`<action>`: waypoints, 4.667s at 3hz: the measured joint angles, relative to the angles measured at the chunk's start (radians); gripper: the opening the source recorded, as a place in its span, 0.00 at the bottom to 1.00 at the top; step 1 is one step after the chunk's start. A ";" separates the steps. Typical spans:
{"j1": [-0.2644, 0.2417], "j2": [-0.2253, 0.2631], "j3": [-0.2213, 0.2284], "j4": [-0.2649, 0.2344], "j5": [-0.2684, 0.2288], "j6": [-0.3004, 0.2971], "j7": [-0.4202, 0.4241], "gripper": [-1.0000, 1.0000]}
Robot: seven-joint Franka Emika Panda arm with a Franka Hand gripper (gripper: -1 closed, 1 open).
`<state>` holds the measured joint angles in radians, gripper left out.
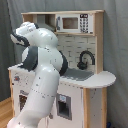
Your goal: Play with the kitchen
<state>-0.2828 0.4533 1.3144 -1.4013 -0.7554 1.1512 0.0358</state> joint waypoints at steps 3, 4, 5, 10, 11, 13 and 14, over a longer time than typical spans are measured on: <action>-0.255 -0.001 0.227 -0.109 0.000 0.004 0.001 0.00; -0.328 0.000 0.285 -0.144 0.000 0.013 0.001 0.00; -0.403 0.004 0.339 -0.181 0.000 0.026 0.001 0.00; -0.800 0.058 0.562 -0.373 -0.007 0.191 -0.017 0.00; -0.817 0.095 0.519 -0.385 -0.026 0.256 -0.064 0.00; -0.816 0.109 0.437 -0.445 -0.028 0.419 -0.113 0.00; -0.810 0.108 0.422 -0.463 -0.030 0.486 -0.108 0.00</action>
<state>-1.0929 0.5617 1.7360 -1.8642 -0.7857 1.6375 -0.0720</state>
